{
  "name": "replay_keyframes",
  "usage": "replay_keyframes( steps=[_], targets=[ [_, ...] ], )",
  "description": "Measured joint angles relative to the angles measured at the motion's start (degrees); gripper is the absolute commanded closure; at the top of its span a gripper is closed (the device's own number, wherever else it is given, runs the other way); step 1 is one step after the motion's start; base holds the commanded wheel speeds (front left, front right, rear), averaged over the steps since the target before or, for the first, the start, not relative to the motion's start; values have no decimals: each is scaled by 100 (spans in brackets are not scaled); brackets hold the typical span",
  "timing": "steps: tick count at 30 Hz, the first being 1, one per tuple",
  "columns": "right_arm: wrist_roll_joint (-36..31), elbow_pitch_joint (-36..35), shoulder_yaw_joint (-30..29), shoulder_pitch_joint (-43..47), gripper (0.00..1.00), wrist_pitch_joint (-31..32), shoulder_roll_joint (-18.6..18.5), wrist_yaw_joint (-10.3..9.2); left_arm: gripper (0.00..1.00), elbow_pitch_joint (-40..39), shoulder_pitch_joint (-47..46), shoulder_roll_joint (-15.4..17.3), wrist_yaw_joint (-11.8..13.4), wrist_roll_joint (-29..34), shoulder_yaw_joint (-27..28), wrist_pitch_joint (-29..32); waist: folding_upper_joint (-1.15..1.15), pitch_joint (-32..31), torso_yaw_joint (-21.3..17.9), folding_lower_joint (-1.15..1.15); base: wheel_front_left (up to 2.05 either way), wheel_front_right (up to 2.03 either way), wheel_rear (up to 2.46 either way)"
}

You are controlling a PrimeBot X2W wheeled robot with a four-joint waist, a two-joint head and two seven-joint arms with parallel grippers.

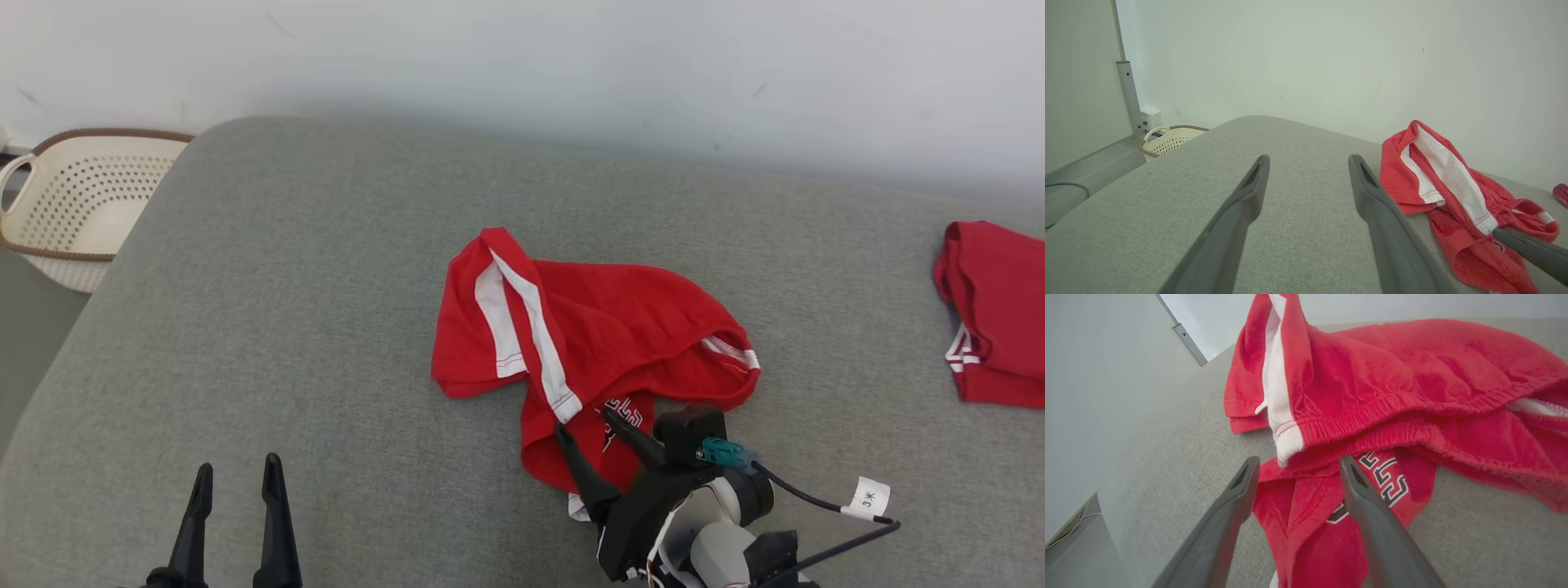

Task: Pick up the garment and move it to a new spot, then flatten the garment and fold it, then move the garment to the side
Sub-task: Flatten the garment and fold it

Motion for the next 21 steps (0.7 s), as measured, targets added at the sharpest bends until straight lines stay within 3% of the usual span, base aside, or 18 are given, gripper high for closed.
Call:
replay_keyframes(
  steps=[6,8,9,10,11,21],
  targets=[
    [293,560,226,-347,3,-199,7,0,0,33,-83,-36,-54,10,14,0,0,87,170,0,0,0,0],
    [408,675,311,-444,55,-257,7,1,0,41,-85,-40,-59,11,20,0,0,117,217,0,0,0,0],
    [458,715,361,-490,59,-293,8,0,0,44,-85,-46,-64,14,21,0,0,132,238,0,0,0,0],
    [509,758,408,-543,94,-311,12,1,0,46,-86,-48,-89,18,24,0,0,150,256,0,0,0,0],
    [592,806,503,-638,100,-380,11,0,0,51,-92,-56,-100,19,31,0,0,183,288,0,0,0,0],
    [619,686,430,-1028,100,-522,-14,0,0,73,-82,-75,-85,19,153,0,0,174,168,0,0,0,0]
  ],
)
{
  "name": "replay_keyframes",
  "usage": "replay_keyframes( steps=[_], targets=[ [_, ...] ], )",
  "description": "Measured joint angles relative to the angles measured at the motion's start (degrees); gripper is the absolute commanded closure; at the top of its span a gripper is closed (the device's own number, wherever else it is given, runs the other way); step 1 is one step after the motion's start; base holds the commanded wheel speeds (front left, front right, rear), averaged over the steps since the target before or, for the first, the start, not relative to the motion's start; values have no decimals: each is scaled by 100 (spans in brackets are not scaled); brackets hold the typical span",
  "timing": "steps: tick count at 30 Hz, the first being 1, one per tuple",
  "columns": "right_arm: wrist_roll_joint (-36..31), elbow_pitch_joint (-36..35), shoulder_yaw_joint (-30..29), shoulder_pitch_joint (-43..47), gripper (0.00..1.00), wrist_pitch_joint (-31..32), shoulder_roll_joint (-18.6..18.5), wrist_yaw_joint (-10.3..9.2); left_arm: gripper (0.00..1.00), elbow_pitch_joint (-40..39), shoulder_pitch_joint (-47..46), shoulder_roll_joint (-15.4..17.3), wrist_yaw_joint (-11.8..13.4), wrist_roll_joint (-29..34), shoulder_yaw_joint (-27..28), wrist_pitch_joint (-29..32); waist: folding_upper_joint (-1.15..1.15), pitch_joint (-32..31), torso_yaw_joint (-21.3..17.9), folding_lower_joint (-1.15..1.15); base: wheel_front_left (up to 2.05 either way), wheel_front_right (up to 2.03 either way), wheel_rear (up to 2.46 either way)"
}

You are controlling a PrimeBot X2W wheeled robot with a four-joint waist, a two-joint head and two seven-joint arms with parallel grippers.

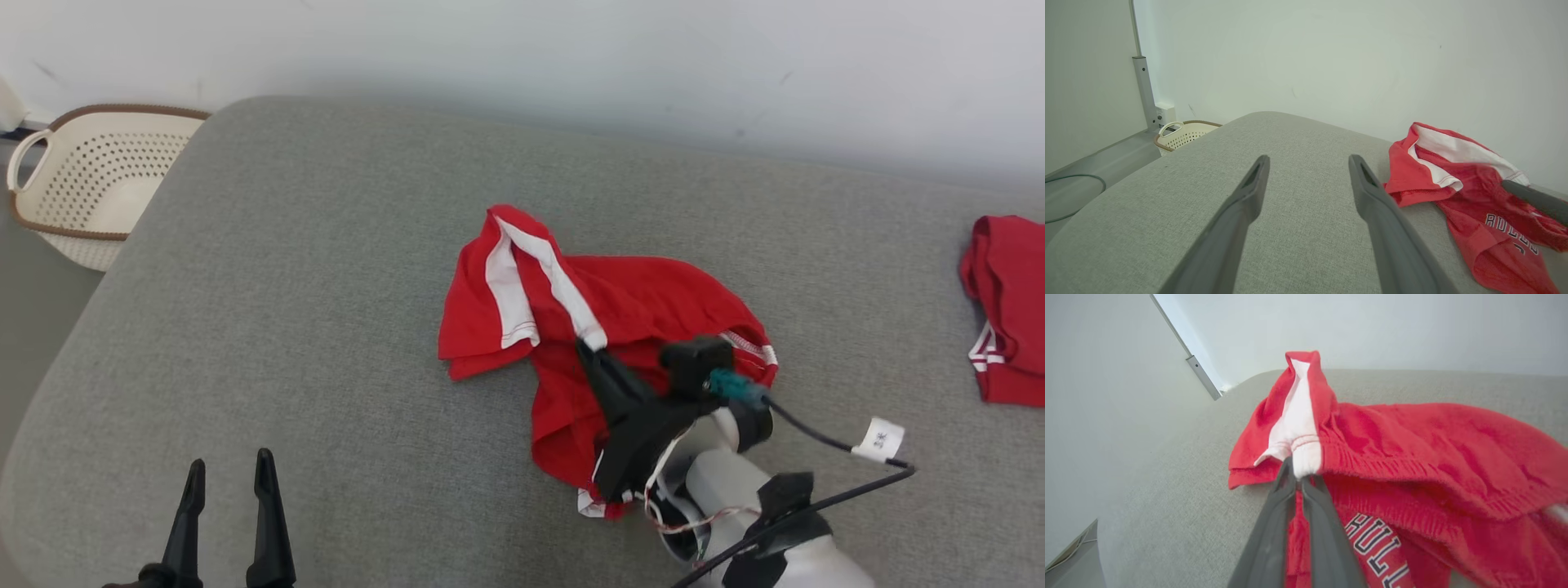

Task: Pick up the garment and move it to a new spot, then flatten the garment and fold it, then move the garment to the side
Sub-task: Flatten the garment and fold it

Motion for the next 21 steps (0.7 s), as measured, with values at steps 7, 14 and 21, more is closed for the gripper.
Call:
replay_keyframes(
  steps=[7,14,21],
  targets=[
    [-142,-639,-302,-216,100,-5,-441,0,0,0,52,-8,-1,-1,-19,0,0,-122,-271,0,0,0,0],
    [-168,-1257,-420,-570,100,253,-985,0,0,8,104,-10,42,-12,-26,0,0,-257,-458,0,0,0,0],
    [-102,-2100,-750,-666,100,838,-1322,0,0,2,219,-10,132,-57,-64,0,0,-392,-540,0,0,0,0]
  ],
)
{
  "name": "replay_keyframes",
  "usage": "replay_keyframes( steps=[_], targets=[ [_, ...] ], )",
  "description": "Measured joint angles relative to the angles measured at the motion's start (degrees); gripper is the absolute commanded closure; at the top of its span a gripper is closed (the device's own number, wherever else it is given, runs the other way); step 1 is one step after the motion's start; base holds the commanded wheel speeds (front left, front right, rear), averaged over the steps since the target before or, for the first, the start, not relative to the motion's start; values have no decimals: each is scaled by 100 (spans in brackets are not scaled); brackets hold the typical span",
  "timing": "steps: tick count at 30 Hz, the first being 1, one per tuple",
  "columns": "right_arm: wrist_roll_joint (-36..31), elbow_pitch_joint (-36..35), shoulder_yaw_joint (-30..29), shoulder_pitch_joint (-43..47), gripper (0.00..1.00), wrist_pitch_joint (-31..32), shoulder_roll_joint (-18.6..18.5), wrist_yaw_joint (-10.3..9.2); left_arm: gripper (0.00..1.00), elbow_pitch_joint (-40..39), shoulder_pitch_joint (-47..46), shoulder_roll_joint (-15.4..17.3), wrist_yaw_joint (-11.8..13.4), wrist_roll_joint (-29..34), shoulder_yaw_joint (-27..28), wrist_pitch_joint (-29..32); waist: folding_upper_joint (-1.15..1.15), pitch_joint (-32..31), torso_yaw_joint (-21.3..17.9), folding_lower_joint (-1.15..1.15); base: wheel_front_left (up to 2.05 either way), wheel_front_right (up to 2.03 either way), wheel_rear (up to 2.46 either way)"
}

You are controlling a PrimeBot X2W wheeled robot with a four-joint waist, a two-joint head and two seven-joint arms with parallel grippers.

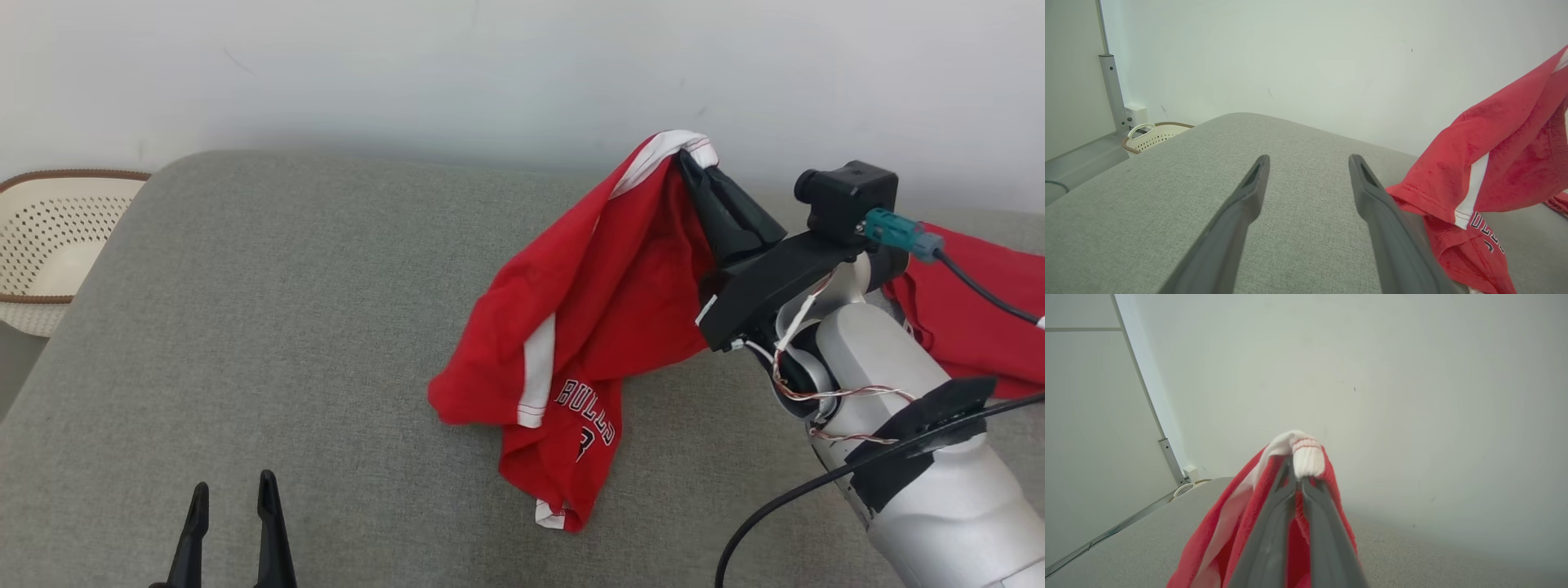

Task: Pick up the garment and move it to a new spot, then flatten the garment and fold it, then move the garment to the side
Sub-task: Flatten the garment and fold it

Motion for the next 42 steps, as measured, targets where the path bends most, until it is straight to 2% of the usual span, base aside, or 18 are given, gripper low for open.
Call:
replay_keyframes(
  steps=[6,12,17,28,30,31,37,42],
  targets=[
    [-29,-383,-207,298,100,437,-80,0,0,-2,20,-1,11,-21,-59,0,0,-70,-29,0,0,0,0],
    [33,-237,-302,437,100,681,-83,0,0,18,19,-1,1,-41,-105,0,0,-81,34,0,0,0,0],
    [155,358,-308,219,100,834,-58,0,0,38,-1,-1,-42,-46,-163,0,0,-35,122,0,0,0,0],
    [182,2356,48,-1140,100,975,-79,0,0,171,-393,-2,-98,-125,-681,0,0,346,562,0,0,0,0],
    [180,2677,163,-1313,51,962,-65,1,0,213,-461,0,-92,-159,-735,0,0,443,653,0,0,0,0],
    [159,2835,229,-1378,0,1000,-62,0,0,219,-490,0,-91,-166,-759,0,0,490,695,0,0,0,0],
    [157,3351,564,-1539,0,915,75,1,0,276,-553,-1,-48,-191,-750,-1,0,687,855,1,0,0,0],
    [376,3344,867,-1504,0,567,126,0,0,280,-547,-3,-48,-179,-676,0,0,651,694,1,0,0,0]
  ],
)
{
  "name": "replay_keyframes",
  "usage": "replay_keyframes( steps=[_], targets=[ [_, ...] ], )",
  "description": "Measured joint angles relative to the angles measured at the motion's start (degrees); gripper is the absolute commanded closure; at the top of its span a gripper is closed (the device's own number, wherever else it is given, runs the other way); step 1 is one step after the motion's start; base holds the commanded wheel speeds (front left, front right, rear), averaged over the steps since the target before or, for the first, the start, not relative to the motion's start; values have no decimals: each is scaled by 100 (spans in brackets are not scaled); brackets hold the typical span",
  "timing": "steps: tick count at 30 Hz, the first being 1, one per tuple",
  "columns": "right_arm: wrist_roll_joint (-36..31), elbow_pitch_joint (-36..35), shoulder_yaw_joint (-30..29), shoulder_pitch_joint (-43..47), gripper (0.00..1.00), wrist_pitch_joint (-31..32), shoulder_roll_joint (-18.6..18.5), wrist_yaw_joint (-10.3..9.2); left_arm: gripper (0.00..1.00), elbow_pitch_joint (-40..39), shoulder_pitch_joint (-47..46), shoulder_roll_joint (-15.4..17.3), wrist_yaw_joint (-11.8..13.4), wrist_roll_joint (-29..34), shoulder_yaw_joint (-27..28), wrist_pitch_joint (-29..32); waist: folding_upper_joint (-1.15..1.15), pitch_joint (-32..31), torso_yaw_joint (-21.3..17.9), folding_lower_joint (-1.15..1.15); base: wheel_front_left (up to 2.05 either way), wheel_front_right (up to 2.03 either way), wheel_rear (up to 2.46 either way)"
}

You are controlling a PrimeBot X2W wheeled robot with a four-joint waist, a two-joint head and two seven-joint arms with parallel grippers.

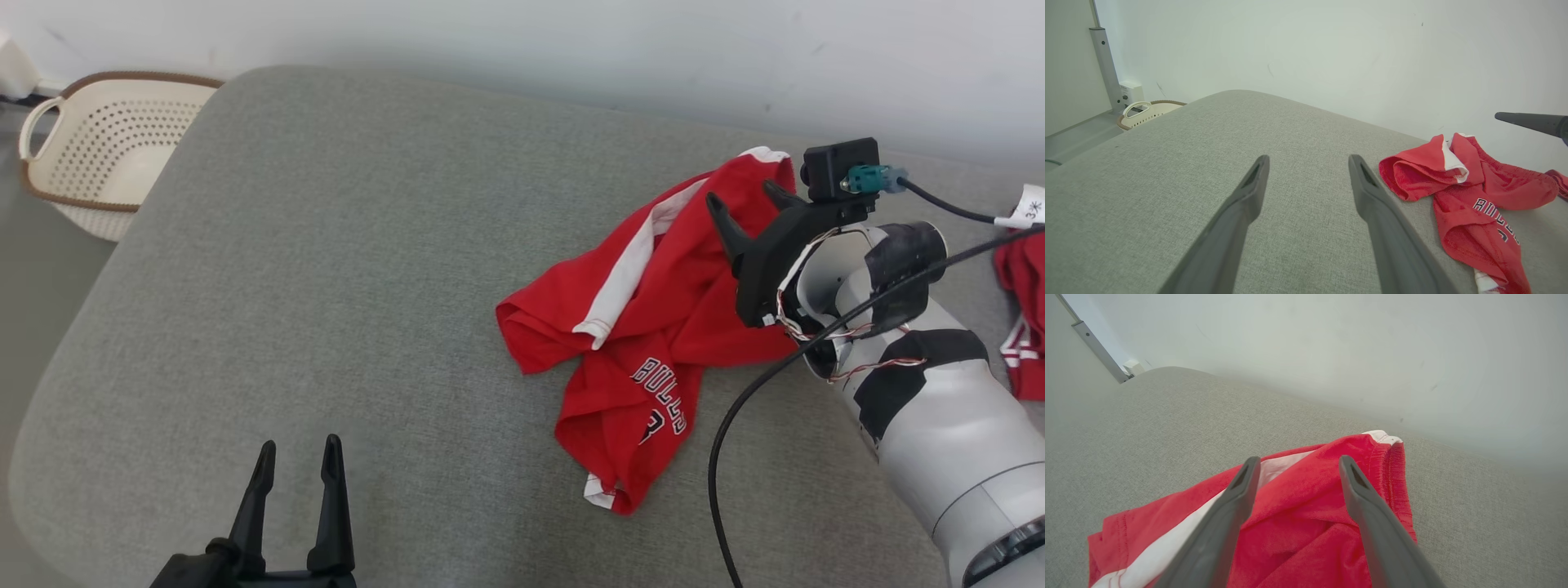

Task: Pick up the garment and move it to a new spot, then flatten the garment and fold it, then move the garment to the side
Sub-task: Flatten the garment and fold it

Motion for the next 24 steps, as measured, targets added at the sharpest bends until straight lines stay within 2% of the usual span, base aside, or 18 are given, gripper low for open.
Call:
replay_keyframes(
  steps=[12,24],
  targets=[
    [391,-567,210,496,0,-1176,-263,0,0,-58,130,1,-40,87,126,0,0,-254,-504,-1,0,0,0],
    [255,-992,-57,1410,0,-1367,-558,0,0,-180,325,1,0,135,194,0,0,-421,-751,-2,0,0,0]
  ],
)
